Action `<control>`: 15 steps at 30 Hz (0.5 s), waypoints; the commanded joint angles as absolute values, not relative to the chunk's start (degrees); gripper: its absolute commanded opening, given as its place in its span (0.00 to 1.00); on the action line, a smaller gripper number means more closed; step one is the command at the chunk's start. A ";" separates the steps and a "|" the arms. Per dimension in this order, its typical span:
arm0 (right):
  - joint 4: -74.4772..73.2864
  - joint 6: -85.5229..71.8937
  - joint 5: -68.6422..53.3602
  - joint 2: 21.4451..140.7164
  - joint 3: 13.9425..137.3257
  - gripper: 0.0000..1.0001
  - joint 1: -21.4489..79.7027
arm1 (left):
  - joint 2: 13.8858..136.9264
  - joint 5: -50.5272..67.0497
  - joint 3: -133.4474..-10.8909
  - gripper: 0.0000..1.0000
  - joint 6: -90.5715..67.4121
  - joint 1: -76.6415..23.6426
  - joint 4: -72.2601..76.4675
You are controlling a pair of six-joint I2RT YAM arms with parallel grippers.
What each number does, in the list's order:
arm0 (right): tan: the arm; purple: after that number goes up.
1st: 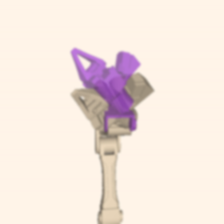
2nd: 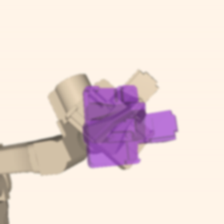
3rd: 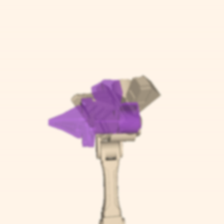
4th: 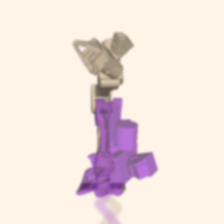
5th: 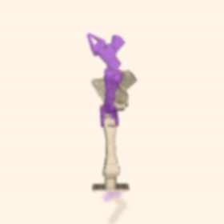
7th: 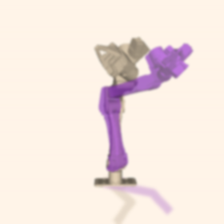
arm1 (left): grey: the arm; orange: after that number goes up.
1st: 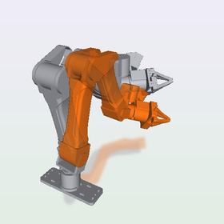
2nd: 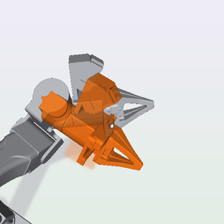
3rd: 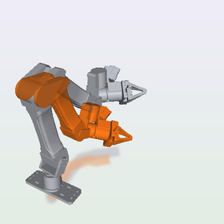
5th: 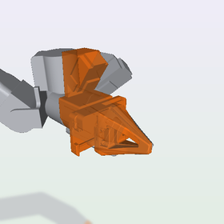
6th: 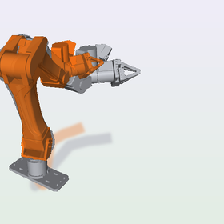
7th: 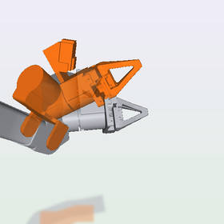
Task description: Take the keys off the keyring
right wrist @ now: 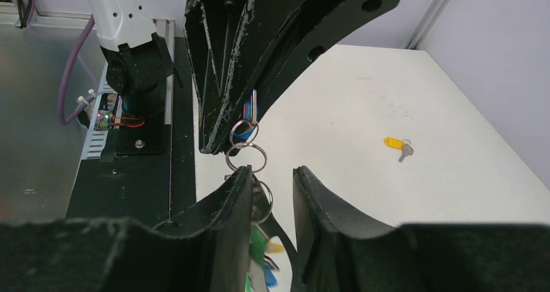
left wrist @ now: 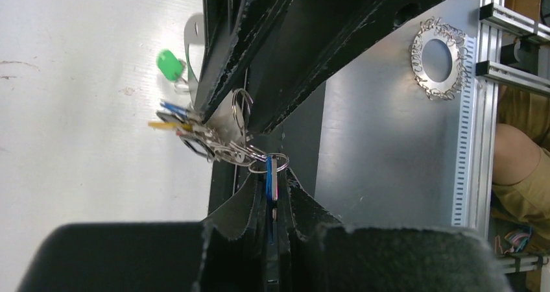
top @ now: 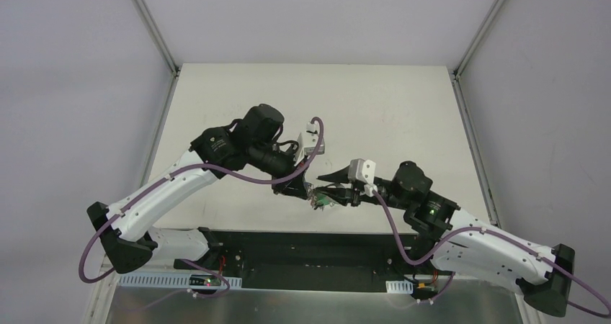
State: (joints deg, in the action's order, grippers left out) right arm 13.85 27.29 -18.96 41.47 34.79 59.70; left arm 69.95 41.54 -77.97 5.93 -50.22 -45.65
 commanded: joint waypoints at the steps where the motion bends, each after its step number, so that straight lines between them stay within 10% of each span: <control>1: 17.62 27.60 -23.66 43.58 38.92 0.34 59.49 | 67.16 47.15 -79.19 0.00 9.71 -50.40 -44.48; 15: 17.61 26.40 -33.47 48.55 42.48 0.25 59.43 | 65.99 48.69 -80.50 0.00 13.19 -50.37 -46.80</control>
State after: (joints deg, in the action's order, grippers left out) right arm 14.33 27.18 -28.91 48.45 39.53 59.70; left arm 68.23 46.26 -77.97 10.96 -50.22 -46.98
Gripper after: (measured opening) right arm 0.295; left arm 0.058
